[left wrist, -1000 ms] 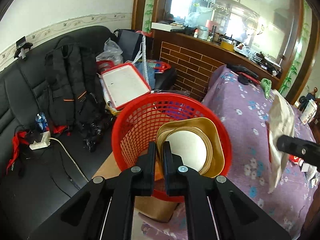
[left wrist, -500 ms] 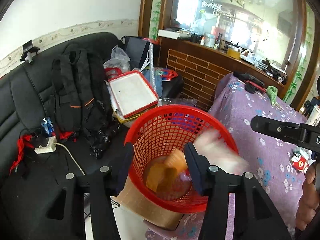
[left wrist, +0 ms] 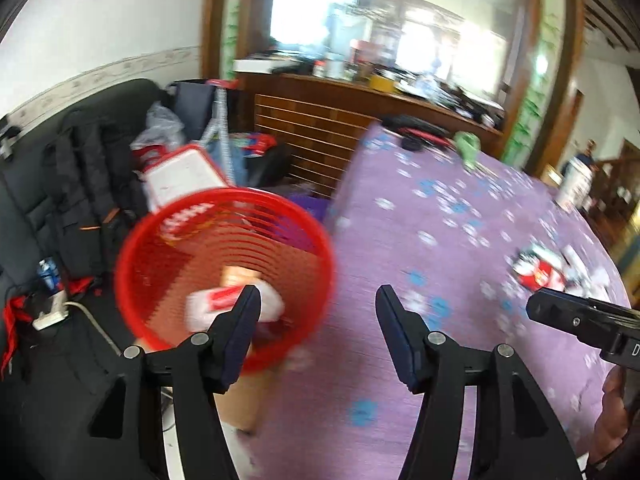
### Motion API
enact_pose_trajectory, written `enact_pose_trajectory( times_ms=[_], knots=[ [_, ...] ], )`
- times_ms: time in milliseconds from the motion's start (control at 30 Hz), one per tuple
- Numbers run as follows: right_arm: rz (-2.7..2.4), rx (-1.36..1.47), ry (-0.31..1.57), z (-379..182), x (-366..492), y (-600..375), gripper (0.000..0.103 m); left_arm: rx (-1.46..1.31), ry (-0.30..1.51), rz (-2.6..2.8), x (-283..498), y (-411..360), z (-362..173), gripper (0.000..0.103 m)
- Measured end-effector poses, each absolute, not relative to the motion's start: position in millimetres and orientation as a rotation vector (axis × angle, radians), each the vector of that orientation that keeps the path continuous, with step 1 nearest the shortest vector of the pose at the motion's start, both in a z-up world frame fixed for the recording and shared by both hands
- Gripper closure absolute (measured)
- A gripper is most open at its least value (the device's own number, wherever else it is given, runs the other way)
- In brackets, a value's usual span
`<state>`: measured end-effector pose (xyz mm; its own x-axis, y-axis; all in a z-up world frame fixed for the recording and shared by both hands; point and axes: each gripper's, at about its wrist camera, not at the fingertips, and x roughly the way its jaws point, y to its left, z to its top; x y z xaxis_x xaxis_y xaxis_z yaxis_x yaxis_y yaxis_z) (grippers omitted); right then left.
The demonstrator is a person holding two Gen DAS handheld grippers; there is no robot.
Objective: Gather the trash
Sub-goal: 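Return both tools to the table and grasp the red-white wrapper with the left tool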
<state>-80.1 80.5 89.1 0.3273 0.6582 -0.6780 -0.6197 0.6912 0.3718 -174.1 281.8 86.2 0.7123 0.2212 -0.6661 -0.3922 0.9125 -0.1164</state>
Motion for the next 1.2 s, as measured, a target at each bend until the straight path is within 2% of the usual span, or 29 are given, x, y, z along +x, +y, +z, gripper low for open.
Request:
enact_pose_trajectory(
  times_ms=[300,433,733,933,1200],
  knots=[
    [0.620,0.216,0.901,78,-72,-63,0.057,-0.144,0.774,0.170,-130,178,82,0.043],
    [0.539,0.272,0.877,77,-72,-109,0.057,-0.042,0.792,0.117,-111,127,83,0.028],
    [0.464,0.363,0.841,73,-75,-174,0.056,0.235,0.825,0.044,-50,14,67,0.020],
    [0.455,0.400,0.829,71,-75,-196,0.055,0.370,0.817,0.147,-6,-20,48,0.019],
    [0.428,0.436,0.826,63,-77,-228,0.055,0.428,0.818,0.245,37,-12,28,0.019]
  ],
)
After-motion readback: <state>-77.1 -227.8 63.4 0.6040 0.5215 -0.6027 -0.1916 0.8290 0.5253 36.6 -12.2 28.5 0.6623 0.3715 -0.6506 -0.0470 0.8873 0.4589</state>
